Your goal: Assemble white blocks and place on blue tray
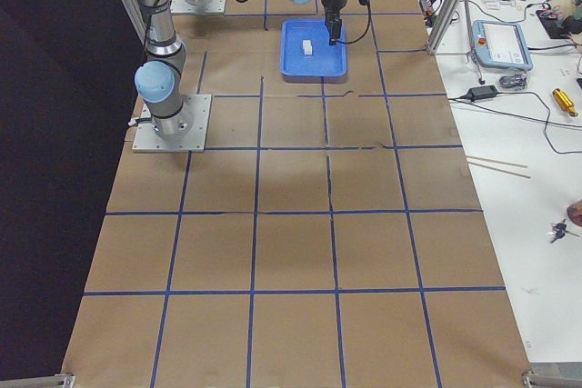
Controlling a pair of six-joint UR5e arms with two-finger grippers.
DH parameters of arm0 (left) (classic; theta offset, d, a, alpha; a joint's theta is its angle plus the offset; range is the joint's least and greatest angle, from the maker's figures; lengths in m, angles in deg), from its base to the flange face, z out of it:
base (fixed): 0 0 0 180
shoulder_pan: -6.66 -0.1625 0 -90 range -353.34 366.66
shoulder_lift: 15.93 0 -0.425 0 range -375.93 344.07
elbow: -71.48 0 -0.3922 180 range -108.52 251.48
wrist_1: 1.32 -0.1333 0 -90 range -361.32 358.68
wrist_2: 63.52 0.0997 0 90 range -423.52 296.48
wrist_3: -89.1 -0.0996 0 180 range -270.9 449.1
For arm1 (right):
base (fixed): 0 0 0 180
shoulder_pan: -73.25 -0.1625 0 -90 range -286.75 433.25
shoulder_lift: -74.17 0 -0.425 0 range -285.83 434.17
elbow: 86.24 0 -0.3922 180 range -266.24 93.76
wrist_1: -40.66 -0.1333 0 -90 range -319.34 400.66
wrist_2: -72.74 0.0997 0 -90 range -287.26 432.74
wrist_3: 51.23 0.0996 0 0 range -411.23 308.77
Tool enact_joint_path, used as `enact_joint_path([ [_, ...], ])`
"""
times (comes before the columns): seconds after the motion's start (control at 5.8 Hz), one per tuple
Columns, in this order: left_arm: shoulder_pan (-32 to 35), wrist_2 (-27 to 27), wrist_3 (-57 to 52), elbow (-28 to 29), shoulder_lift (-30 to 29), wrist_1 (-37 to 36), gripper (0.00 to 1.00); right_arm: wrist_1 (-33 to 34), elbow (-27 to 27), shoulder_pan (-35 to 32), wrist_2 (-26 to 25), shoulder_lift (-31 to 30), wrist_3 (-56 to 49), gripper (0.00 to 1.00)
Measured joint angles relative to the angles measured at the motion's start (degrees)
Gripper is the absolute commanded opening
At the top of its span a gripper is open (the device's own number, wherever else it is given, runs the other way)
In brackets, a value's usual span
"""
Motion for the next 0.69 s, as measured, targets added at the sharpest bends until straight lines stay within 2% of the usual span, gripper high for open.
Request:
enact_joint_path([
  [0.34, -1.7, -0.1, 0.0, 0.1, -3.1, -0.4, 0.99, -3.7, -2.0, 0.0, -1.5, -0.5, 3.3, 1.00],
  [0.69, -4.3, 0.0, -0.1, 0.1, -3.7, -0.4, 0.99, -4.2, -2.2, -0.1, -2.6, -0.9, 3.8, 1.00],
])
